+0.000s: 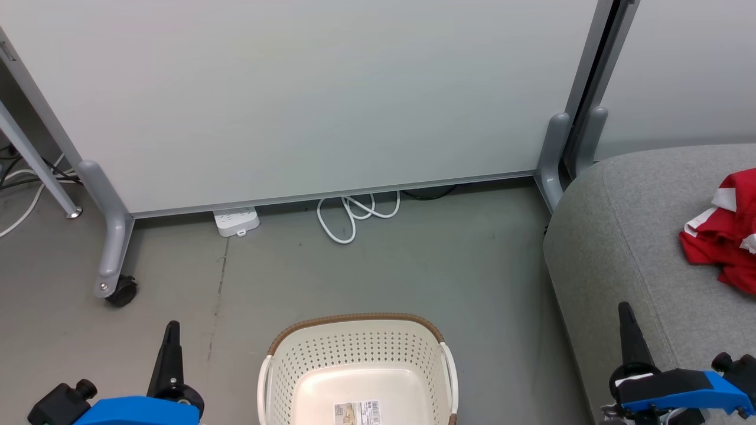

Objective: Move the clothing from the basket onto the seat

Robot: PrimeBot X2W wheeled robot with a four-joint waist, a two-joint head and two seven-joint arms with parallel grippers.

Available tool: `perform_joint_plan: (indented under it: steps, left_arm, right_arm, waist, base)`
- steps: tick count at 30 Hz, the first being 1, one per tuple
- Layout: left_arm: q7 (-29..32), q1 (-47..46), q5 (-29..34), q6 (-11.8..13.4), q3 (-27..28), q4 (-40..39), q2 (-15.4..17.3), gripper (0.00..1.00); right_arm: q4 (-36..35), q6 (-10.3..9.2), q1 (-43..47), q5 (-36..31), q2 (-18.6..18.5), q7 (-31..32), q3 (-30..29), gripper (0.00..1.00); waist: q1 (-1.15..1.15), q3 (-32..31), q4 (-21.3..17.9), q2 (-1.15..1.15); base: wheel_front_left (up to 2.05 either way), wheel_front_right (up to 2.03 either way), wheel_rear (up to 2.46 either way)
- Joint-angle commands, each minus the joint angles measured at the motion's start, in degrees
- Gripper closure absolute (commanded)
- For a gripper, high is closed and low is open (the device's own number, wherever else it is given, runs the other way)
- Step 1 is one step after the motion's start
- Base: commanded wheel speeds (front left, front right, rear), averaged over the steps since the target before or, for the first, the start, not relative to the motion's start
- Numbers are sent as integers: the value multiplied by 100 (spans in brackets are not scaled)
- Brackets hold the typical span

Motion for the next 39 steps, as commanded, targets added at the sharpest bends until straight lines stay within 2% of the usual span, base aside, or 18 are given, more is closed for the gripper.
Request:
perform_joint_plan:
  steps: [1,39]
  left_arm:
    - [44,-146,-158,-30,50,-81,30,100]
    - [602,-210,-2274,-111,331,-156,41,100]
  right_arm:
    - [-85,-2,-157,173,2,39,-27,100]
    - [-151,-3,-271,2393,18,612,-143,100]
  waist:
    - [0,0,-2,0]
    - [0,0,-73,0]
  base:
    - [0,0,0]
    - [0,0,0]
